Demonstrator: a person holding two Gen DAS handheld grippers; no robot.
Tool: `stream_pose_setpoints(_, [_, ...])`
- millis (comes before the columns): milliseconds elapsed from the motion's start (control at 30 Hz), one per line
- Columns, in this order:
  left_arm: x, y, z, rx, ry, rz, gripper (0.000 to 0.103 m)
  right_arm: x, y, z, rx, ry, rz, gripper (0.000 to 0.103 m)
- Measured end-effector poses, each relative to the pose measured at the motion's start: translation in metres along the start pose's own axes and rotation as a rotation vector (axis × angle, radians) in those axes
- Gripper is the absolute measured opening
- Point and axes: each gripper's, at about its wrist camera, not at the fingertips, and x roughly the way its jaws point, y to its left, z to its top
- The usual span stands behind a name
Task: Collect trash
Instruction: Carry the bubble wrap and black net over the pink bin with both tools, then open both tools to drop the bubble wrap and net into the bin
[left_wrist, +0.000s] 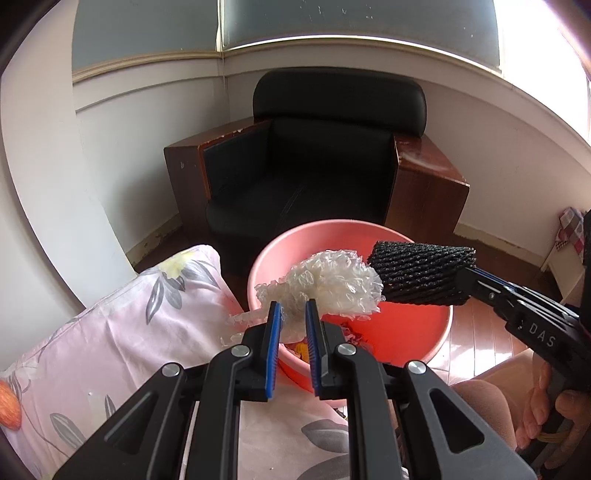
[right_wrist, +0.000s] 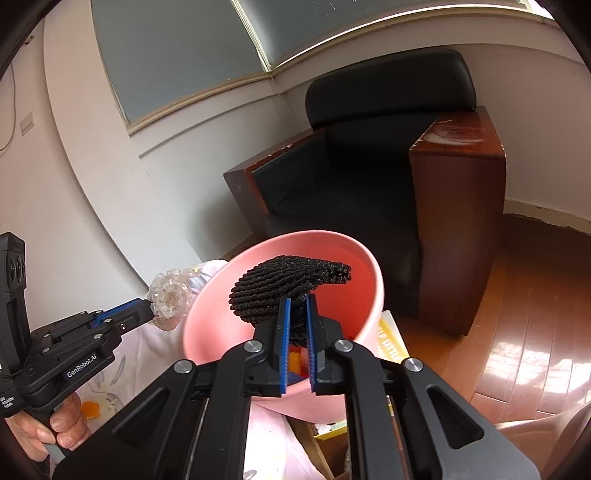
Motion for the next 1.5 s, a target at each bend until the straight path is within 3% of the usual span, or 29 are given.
stream_pose_setpoints(400, [0.035, -0.017, 0.005, 0.029, 0.061, 0.034, 0.014, 0.011, -0.007, -0.002, -0.024, 0.016, -0.076, 0.009])
stream_pose_setpoints(633, [0.041, -0.018, 0.01, -0.01, 0.069, -0.021, 0.015, 0.014, -0.001, 0.001, -0.044, 0.012, -0.09, 0.009])
stream_pose_setpoints(867, [0.045, -0.021, 0.01, -0.012, 0.078, -0.026, 0.015, 0.018, 0.0, 0.001, -0.057, 0.016, -0.096, 0.009])
stream_pose_setpoints(933, [0.046, -0.021, 0.009, -0.016, 0.08, -0.021, 0.021, 0.019, 0.0, 0.001, -0.056, 0.019, -0.095, 0.009])
stream_pose_setpoints(1000, [0.046, -0.019, 0.009, -0.028, 0.084, -0.016, 0.034, 0.02, 0.0, 0.002, -0.056, 0.021, -0.093, 0.009])
stream_pose_setpoints(1100, [0.044, -0.016, 0.008, -0.04, 0.08, -0.009, 0.041, 0.022, 0.001, 0.004, -0.06, 0.021, -0.09, 0.009])
stream_pose_setpoints(1500, [0.022, 0.002, 0.001, -0.109, 0.068, -0.012, 0.05, 0.031, -0.005, 0.008, -0.021, 0.058, -0.064, 0.009])
